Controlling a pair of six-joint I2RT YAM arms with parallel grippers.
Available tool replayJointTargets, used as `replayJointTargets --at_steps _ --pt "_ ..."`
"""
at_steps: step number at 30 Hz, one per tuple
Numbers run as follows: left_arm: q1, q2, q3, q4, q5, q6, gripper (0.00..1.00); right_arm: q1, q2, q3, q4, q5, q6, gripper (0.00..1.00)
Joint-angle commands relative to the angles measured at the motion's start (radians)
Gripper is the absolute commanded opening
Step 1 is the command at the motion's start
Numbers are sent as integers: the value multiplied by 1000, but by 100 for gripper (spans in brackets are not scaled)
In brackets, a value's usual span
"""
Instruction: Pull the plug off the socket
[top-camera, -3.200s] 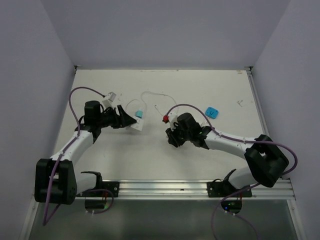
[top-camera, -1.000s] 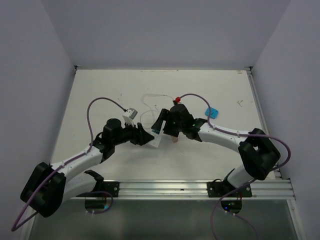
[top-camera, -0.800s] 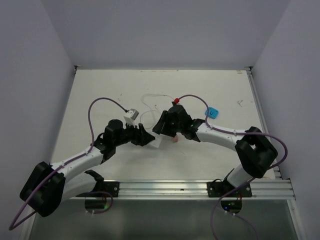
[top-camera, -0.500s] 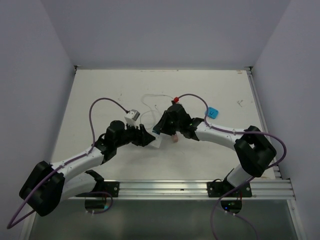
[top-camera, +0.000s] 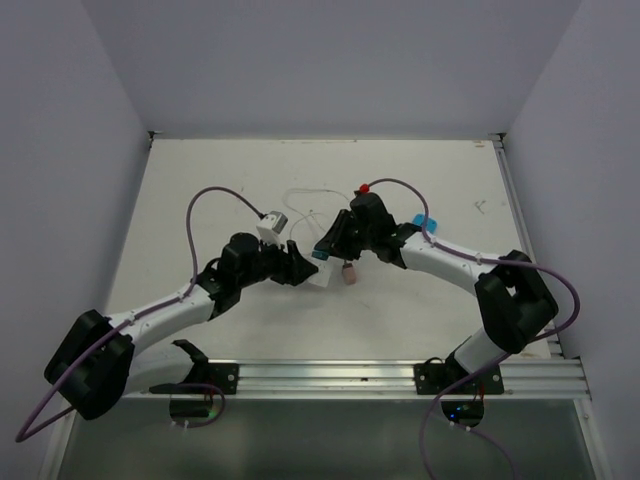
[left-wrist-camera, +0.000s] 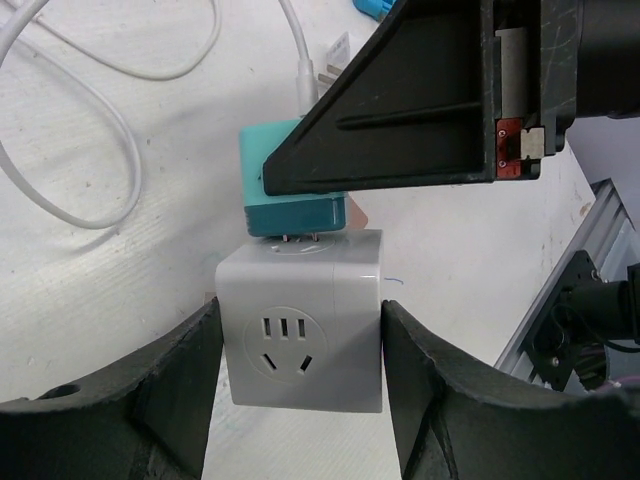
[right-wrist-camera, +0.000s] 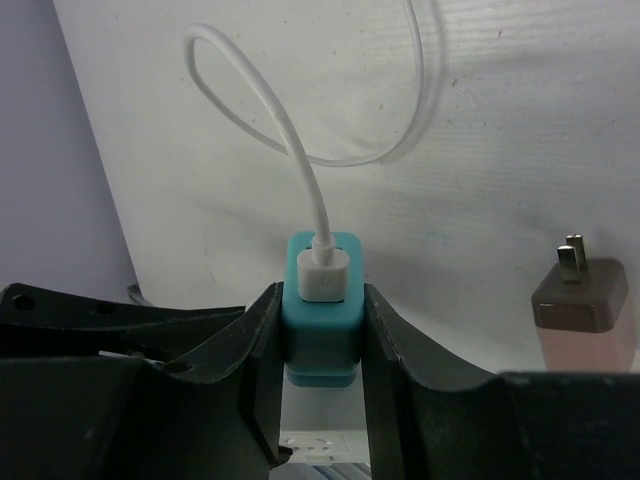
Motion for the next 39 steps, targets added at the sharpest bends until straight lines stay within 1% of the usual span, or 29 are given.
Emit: replayJointTargets --at_steps 1,9,13,17,19,22,27,31,33,36,39 --pt "-8 35 -37 -310 7 -19 0 -139 -68 88 37 204 -65 0" --pt "-23 78 -27 -342 10 -43 0 -177 -39 220 22 273 -162 0" --pt "-25 103 -13 -355 21 -47 0 -179 -10 267 8 273 -202 0" --pt "-26 118 -16 -347 32 -58 0 -177 14 246 41 252 -197 0" --pt "-25 106 -16 -355 14 -61 0 -180 21 232 49 250 -197 0" --pt "-25 65 -14 -367 -16 -67 0 -200 41 238 31 207 -208 0" --pt "-22 20 -4 -361 -59 -75 0 -234 69 198 61 89 -220 0" --pt "9 -1 -8 -329 -51 -79 0 -251 86 146 84 14 -233 0" --pt "27 -15 -11 -295 -23 -79 0 -257 98 125 94 -13 -240 0" --pt "84 -34 -36 -212 50 -90 0 -269 125 93 124 -72 -248 0" --pt "182 -41 -51 -145 113 -105 0 -278 150 60 147 -113 -248 2"
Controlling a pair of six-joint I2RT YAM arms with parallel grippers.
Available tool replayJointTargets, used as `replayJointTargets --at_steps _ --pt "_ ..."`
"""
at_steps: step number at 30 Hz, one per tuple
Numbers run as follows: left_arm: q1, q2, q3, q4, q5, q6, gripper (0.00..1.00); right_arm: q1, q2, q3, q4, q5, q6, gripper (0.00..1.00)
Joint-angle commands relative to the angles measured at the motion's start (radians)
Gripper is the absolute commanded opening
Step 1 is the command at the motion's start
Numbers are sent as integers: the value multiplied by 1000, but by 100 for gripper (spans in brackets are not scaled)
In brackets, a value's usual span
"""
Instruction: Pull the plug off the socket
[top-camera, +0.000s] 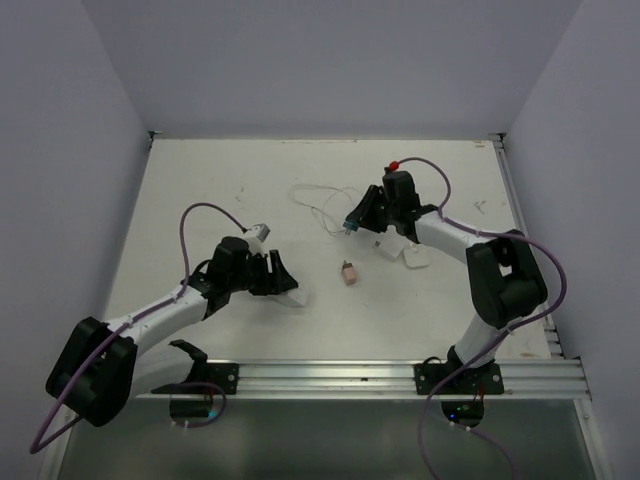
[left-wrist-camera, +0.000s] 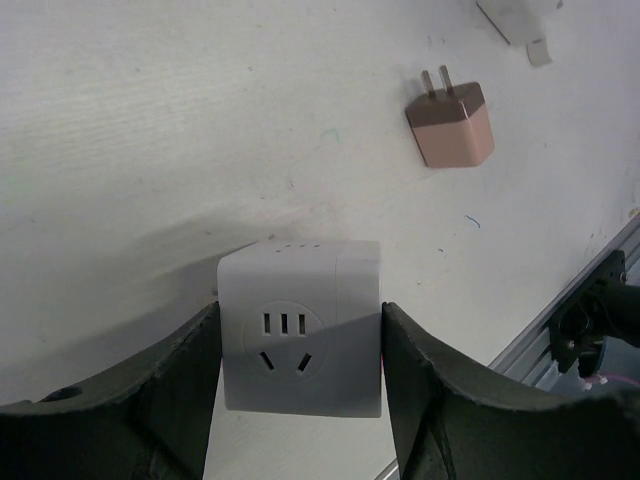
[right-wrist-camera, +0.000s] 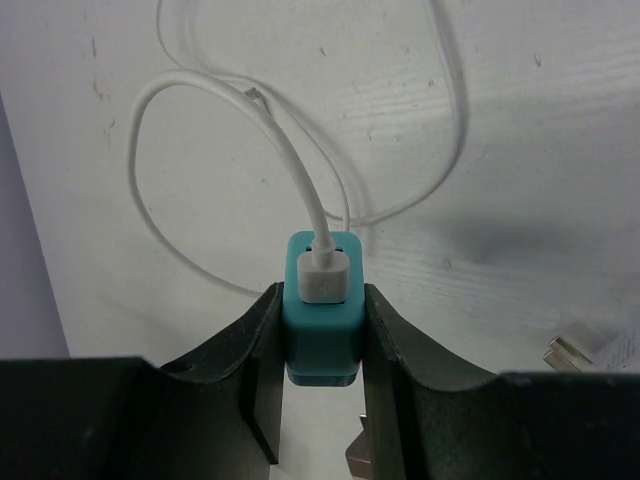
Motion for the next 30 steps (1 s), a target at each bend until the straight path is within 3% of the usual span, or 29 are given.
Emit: replayJointTargets --at_steps 1,5,11,15,20,26,30 --pt "85 -24 -17 116 73 -15 0 -10 22 -36 89 -99 -24 4" --pt "117 -7 -15 199 84 -30 0 -16 46 -58 93 -117 -38 13" --pt "166 76 -12 340 130 -95 0 -22 85 -82 113 -160 -43 36" --pt "182 171 -6 438 168 -147 0 -23 76 -79 70 -127 -72 55" --pt "182 261 -9 573 225 -202 0 -30 27 -69 -28 -64 -136 69" --pt "182 318 -26 607 231 -211 1 -30 -159 -69 -155 39 -265 89" --pt "183 311 -47 583 192 -199 17 -30 -318 -56 -238 102 -332 93"
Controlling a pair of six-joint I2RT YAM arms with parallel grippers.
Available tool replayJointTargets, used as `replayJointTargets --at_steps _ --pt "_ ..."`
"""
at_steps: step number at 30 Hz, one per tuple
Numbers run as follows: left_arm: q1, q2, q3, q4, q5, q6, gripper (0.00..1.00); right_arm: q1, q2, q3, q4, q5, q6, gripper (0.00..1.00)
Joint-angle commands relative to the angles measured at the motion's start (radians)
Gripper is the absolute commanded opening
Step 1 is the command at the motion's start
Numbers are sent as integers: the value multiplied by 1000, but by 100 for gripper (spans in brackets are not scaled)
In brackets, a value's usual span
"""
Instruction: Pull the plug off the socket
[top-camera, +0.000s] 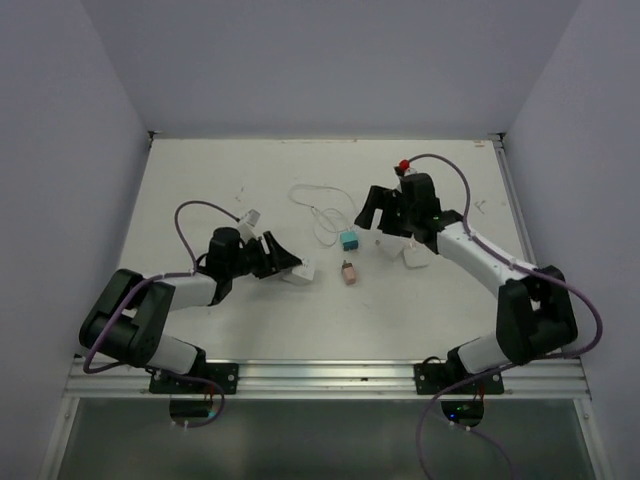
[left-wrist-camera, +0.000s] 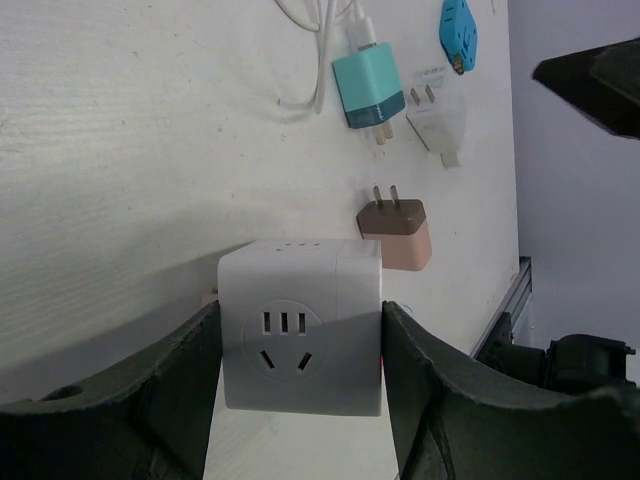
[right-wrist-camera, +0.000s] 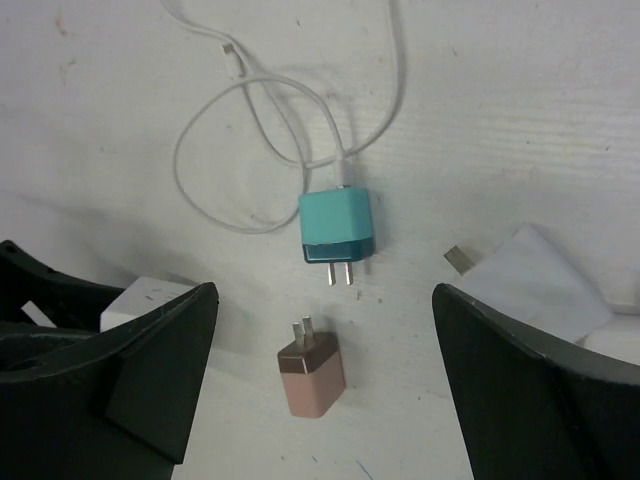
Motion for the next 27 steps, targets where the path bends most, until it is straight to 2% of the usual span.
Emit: replayJointTargets --at_steps 1,2,8,9,11,12,14,18,22,27 --pt "8 -10 -26 50 -24 -5 19 -4 -183 32 -107 92 -110 93" --pt "9 -17 -31 36 -45 -1 21 -4 -212 32 -120 112 -129 98" --pt "55 -82 -61 -32 -71 25 50 -4 -429 38 -218 169 -193 99" --pt "70 -98 -58 -52 -81 41 60 -4 -447 40 -232 198 -202 99" --pt "86 -153 -51 -110 -105 54 71 -4 -508 46 -275 238 -228 99" --pt "96 -170 -45 -128 -116 71 81 -4 -529 48 -287 254 -238 99" --pt "103 -222 -19 -200 -146 91 91 -4 -579 55 -318 290 -256 99" --pt "103 -300 38 -320 -193 153 99 -4 -647 80 -367 359 -274 99" --pt "103 -401 109 -493 -266 206 100 -4 -713 130 -427 439 -304 99" --pt "103 -540 279 -722 -419 294 100 -4 -786 221 -494 577 -345 99"
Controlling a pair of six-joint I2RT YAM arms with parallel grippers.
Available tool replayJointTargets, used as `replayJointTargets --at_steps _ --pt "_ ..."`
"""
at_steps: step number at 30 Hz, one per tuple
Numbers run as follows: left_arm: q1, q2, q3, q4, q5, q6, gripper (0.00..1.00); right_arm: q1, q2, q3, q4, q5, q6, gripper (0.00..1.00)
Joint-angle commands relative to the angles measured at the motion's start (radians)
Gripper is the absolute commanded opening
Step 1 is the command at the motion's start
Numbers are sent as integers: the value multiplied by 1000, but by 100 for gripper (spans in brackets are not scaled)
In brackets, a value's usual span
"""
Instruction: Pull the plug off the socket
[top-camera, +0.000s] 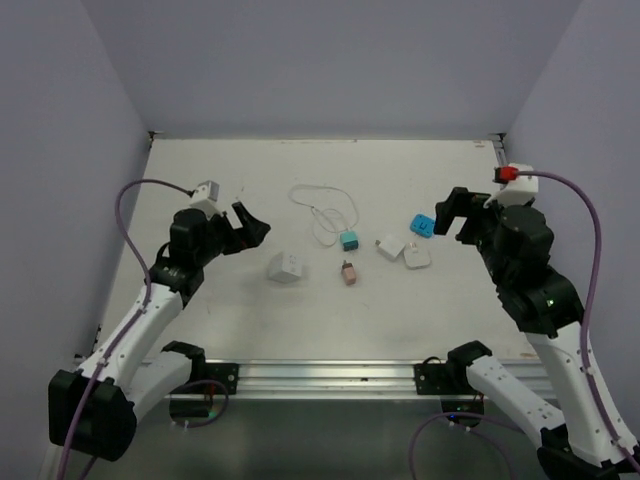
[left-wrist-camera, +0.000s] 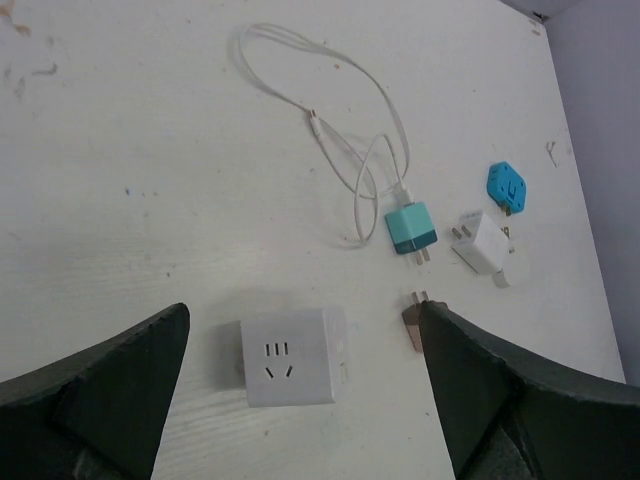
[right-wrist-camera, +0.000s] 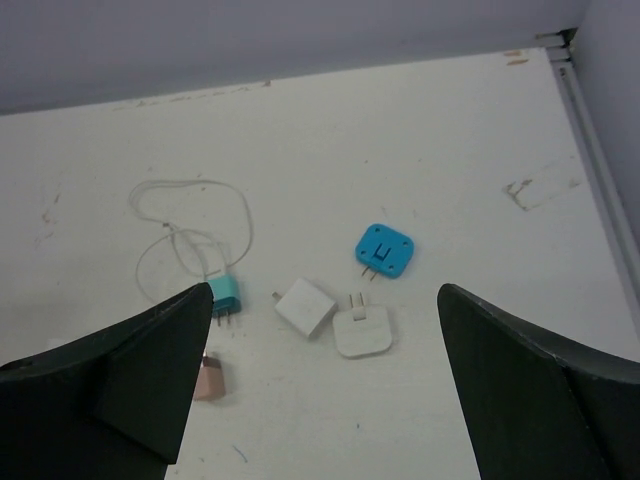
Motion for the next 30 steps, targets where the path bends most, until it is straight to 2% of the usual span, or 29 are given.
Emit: replayJointTargets --at_steps 1,10,14,17,22,30 --pt "5 -86 144 -232 -146 108 100 -2 -59 98 -66 140 -62 99" --pt "5 -222 605 -590 -439 272 100 -2 -175 202 -108 255 -171 99" --pt "5 -256 827 -690 -555 317 100 -2 -245 209 -89 255 -214 99" --pt "5 -290 922 -728 -620 334 100 -2 -294 207 -77 266 -243 99" --pt "5 -372 982 -715 -698 355 100 -2 -358 216 -51 281 -298 99" --pt "5 -437 950 -668 -755 360 100 -2 -398 190 -10 268 -320 99"
